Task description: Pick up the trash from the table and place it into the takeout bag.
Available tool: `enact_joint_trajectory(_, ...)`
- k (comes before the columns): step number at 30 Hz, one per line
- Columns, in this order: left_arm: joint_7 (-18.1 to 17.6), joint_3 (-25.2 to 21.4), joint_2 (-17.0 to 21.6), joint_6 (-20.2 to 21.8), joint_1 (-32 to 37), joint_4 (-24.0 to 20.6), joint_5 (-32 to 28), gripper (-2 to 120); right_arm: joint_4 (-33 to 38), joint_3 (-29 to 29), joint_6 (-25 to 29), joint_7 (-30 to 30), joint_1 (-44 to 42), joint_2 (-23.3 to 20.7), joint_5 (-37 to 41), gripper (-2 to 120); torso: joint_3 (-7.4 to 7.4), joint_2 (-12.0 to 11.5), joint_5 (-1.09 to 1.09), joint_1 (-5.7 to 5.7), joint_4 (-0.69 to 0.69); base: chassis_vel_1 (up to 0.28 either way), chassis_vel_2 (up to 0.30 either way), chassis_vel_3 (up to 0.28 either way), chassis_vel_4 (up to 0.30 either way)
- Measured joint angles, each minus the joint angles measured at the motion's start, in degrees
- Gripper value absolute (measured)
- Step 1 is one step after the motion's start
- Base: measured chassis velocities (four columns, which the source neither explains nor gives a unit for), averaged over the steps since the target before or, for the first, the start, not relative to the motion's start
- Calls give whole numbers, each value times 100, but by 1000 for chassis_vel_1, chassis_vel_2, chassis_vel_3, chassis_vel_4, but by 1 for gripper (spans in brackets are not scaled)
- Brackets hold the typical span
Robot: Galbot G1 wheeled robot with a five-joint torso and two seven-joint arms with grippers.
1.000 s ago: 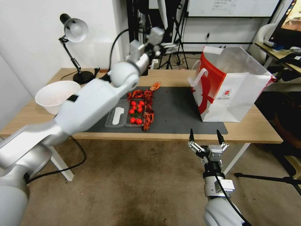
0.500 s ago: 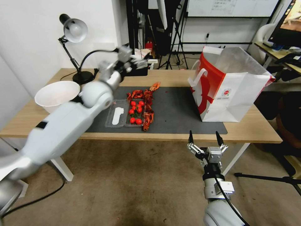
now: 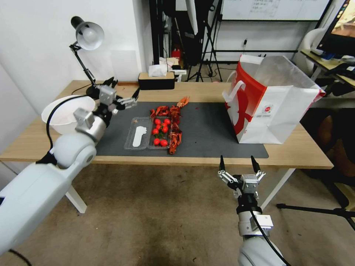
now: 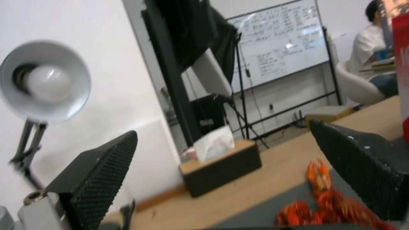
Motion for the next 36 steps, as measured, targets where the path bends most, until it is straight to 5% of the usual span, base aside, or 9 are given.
enact_joint_trajectory(3, -109, -540, -78, -74, 982, -192, 123, 100, -1, -5, 22, 2, -47, 16, -43, 100, 0, 0, -1, -1, 2, 0, 0, 0, 0)
enact_joint_trajectory(16, -290, -1926, -575, -268, 2485, -353, 244, 100, -11, 0, 66, 24, -88, 10, -59, 100, 1, 0, -1, -1, 1, 0, 0, 0, 0)
enact_joint_trajectory(36, -256, -2482, -1539, -1027, 3956, -422, 676, 100, -119, -3, 140, 46, -1, -7, -37, 100, 1, -1, 0, 0, 1, 0, 0, 0, 0)
